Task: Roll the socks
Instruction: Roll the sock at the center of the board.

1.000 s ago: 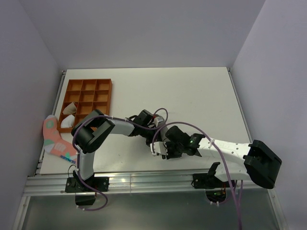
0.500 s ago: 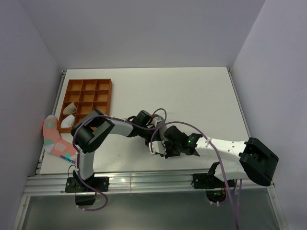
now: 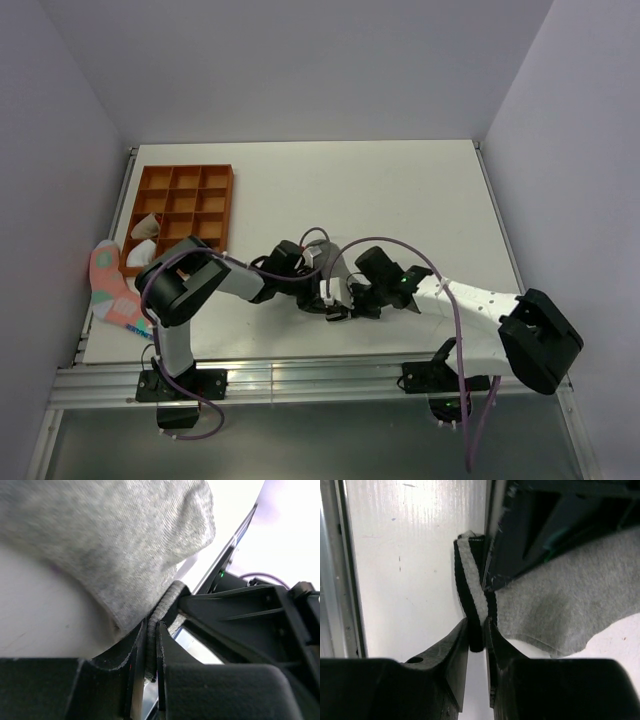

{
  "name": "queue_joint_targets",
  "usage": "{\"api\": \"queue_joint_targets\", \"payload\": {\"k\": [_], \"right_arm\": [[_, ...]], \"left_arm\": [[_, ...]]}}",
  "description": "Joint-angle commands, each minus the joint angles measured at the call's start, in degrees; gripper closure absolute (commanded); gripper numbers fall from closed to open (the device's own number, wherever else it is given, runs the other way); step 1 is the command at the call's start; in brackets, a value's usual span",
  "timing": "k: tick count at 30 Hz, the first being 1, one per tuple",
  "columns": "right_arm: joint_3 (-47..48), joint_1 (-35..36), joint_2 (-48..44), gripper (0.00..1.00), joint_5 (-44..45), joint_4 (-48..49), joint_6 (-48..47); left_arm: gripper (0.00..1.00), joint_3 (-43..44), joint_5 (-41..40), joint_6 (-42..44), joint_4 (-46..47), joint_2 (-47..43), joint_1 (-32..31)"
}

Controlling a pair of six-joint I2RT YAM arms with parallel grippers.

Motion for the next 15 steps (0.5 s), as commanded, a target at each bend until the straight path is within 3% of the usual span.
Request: {"api": "queue_joint_targets", "payload": {"k": [1,8,15], "right_arm": [[2.8,-4.5,1.0,0.9,-3.0,-12.3,-2.6],[6.9,-9.5,6.6,0.92,-6.2,-17.0,-4.8],[7.8,-12.1,6.8,0.86,-6.9,-17.0,-5.5]], "left_arm": [[0.84,-5.1,-8.0,-1.8,-1.2,0.2,0.1],[0.81,-9.8,-12.7,-7.8,10.4,-1.5,-1.0],[0.86,-7.7,-13.5,-8.5,9.3,1.2,-2.9]]}}
